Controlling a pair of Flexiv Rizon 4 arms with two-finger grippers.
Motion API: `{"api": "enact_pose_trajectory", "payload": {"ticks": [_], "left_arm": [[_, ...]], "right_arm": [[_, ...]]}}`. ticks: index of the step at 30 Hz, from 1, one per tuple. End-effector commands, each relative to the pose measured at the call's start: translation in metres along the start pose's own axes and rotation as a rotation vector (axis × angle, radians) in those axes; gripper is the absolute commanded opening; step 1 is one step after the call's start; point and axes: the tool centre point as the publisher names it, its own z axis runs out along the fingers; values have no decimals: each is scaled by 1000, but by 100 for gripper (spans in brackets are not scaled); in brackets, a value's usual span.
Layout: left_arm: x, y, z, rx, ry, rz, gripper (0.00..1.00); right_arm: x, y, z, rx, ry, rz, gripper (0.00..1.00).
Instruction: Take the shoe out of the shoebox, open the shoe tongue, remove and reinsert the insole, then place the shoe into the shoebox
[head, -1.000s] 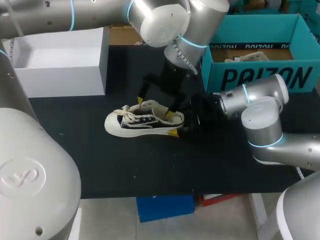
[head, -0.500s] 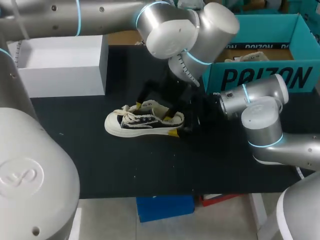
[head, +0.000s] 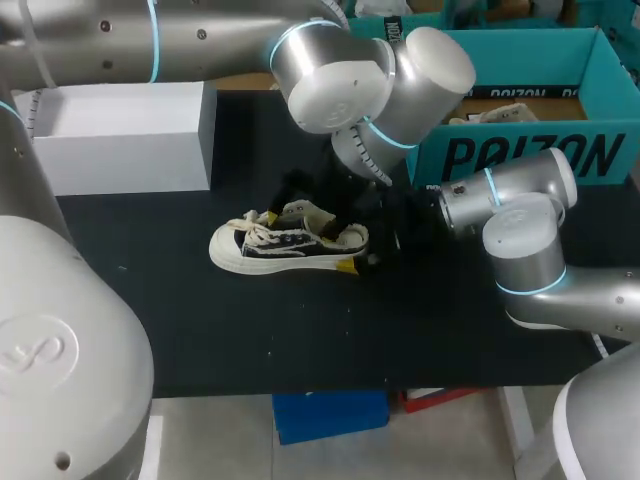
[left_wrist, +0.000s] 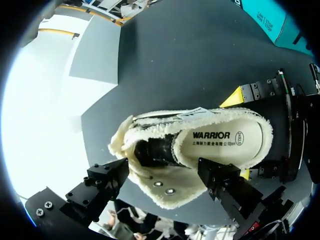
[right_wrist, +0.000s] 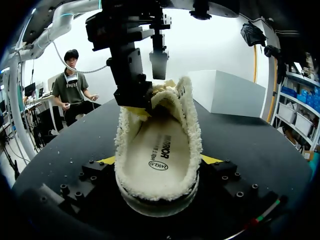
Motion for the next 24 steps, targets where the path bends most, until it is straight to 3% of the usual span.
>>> {"api": "enact_pose_trajectory", "payload": {"ticks": [1,4,6,24], "left_arm": [[3,-2,4,-7,-11,-1,36],[4,-3,6,-10,-14,-8,7],[3,-3,7,-13,-15,-13,0],[-11,-9,-1,17,-20,-23,0]], "right_arm": [[-1,-1,3,1,-1,1,0],[-1,-1,3,1,-1,1,0],[-1,-1,3,1,-1,1,0],[-1,-1,3,1,-1,1,0]]}}
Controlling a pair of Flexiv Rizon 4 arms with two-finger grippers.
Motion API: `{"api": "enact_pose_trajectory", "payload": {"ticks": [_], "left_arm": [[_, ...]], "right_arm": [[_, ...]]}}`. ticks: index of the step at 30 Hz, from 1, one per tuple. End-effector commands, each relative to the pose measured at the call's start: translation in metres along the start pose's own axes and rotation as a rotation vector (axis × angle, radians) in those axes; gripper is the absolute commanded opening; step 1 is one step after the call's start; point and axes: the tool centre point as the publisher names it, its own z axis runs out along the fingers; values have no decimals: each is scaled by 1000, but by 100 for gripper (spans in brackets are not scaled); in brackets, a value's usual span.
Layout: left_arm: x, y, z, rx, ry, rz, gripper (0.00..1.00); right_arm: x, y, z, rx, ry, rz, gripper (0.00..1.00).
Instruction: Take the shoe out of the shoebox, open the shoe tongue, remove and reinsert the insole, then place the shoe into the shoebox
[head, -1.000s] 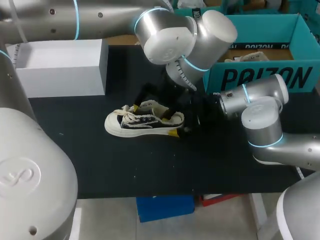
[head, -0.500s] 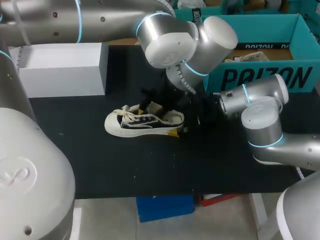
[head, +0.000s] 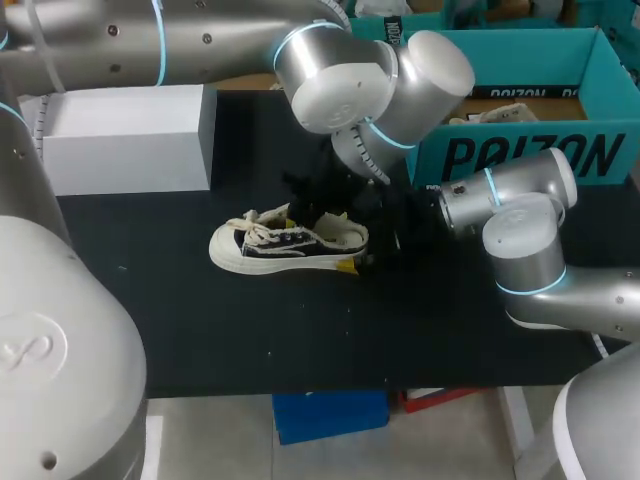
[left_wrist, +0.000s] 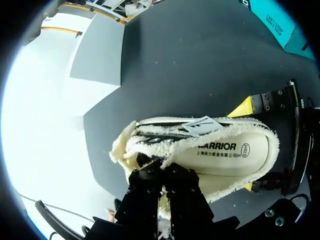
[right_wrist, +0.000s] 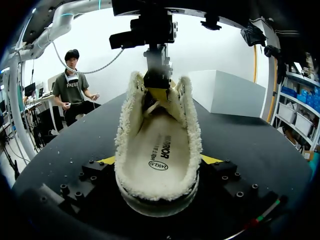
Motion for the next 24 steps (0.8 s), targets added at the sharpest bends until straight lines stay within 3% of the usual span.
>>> {"api": "enact_pose_trajectory", "payload": {"ticks": [1,24], "left_arm": [[-8,2,-8,21,5,-2,0],[-50,12,-30,129,48,-52,0]], "right_arm": [[-1,-1,2,2,-1,1,0],[-1,-1,2,2,-1,1,0]]}}
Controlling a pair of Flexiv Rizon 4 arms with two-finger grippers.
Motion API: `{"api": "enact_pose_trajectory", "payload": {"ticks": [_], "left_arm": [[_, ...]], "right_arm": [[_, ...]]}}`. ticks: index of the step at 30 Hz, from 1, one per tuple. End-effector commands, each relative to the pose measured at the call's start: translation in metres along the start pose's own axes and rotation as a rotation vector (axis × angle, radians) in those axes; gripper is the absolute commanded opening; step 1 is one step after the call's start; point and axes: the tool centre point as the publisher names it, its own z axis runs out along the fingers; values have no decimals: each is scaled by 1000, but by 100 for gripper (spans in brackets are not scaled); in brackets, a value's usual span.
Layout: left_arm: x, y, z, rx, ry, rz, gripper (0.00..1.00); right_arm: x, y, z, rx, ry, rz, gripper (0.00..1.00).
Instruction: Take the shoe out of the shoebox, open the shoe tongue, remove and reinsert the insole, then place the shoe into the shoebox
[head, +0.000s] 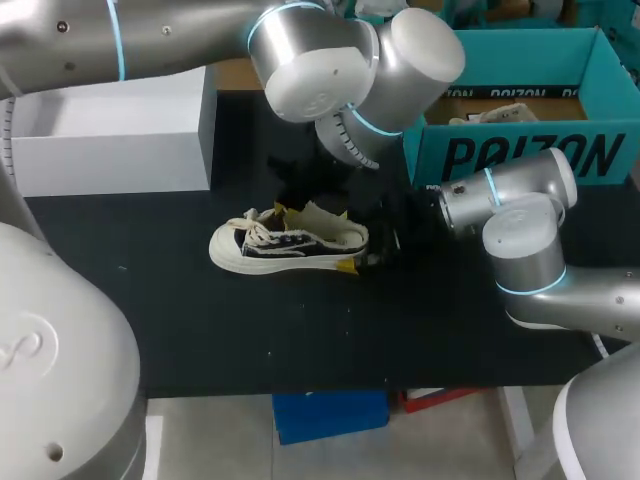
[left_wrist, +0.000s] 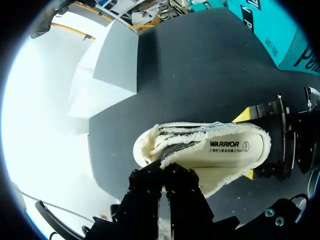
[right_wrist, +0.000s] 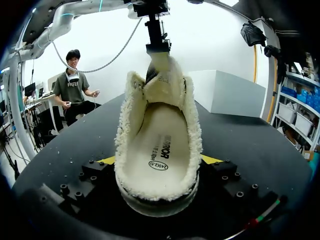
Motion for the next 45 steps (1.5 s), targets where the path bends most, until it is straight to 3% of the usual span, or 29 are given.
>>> {"api": "enact_pose_trajectory", "payload": {"ticks": [1,21,34,35,36,37,38,39,45], "left_arm": [[-16,8,-5,35,22,-6,0],[-48,28,23,29,31,-51,0],[-57,33,43,8,43,-65,0],[-58,32,44,5,43,-66,10],[-58,32,46,2,43,-66,33],[-59,32,48,-2,42,-67,47],[-59,32,50,-7,42,-68,87],[-59,32,52,-10,43,-68,100],[-60,32,56,-22,68,-61,100]], "right_arm": [[-1,-1,3,2,0,1,0],[-1,-1,3,2,0,1,0],[-1,-1,3,2,0,1,0],[-1,-1,3,2,0,1,0],[-1,-1,3,2,0,1,0],[-1,-1,3,2,0,1,0],[-1,-1,3,2,0,1,0],[-1,-1,3,2,0,1,0],[-1,-1,3,2,0,1,0]]}}
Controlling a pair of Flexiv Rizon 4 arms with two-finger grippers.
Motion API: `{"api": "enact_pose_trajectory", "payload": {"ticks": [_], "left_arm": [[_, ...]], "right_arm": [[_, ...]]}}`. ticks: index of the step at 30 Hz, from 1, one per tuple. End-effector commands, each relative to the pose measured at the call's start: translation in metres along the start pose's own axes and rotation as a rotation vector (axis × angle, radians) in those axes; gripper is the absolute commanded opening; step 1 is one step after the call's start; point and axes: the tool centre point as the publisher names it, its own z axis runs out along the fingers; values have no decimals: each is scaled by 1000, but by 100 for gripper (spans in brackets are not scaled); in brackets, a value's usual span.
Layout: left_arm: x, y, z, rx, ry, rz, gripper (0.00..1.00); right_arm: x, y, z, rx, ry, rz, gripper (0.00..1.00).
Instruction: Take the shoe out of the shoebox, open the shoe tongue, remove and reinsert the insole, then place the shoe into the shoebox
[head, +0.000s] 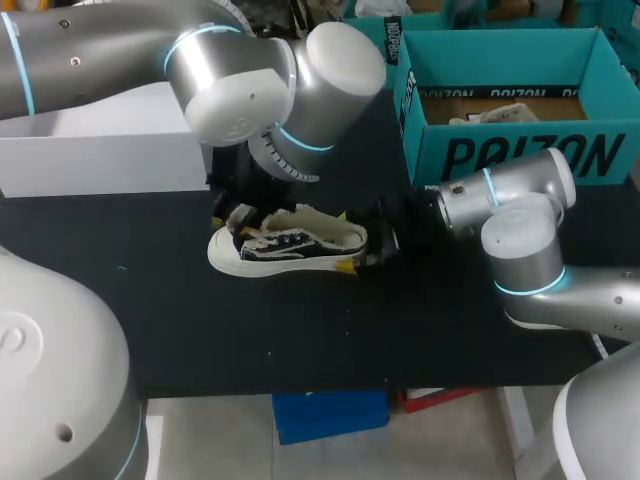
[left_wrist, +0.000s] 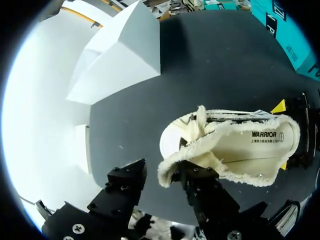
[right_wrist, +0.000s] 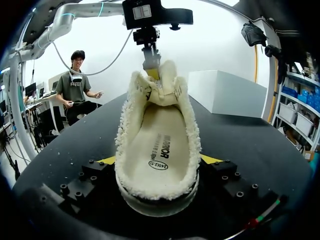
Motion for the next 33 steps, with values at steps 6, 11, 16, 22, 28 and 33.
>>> {"api": "enact_pose_trajectory", "payload": {"ticks": [6,11,16,22,28,33], "left_arm": [[-8,-2,-1,16,56,11,100],[-13,-6,-13,47,61,18,100],[-18,-11,-29,92,73,26,100],[-17,-16,-50,155,94,66,100],[2,-24,-72,249,121,217,100],[16,-27,-88,325,176,396,100]], "right_arm": [[-1,-2,1,1,-1,2,0],[-1,-2,1,1,-1,2,0],[-1,-2,1,1,-1,2,0],[-1,-2,1,1,-1,2,0],[-1,-2,1,1,-1,2,0],[-1,-2,1,1,-1,2,0]]}}
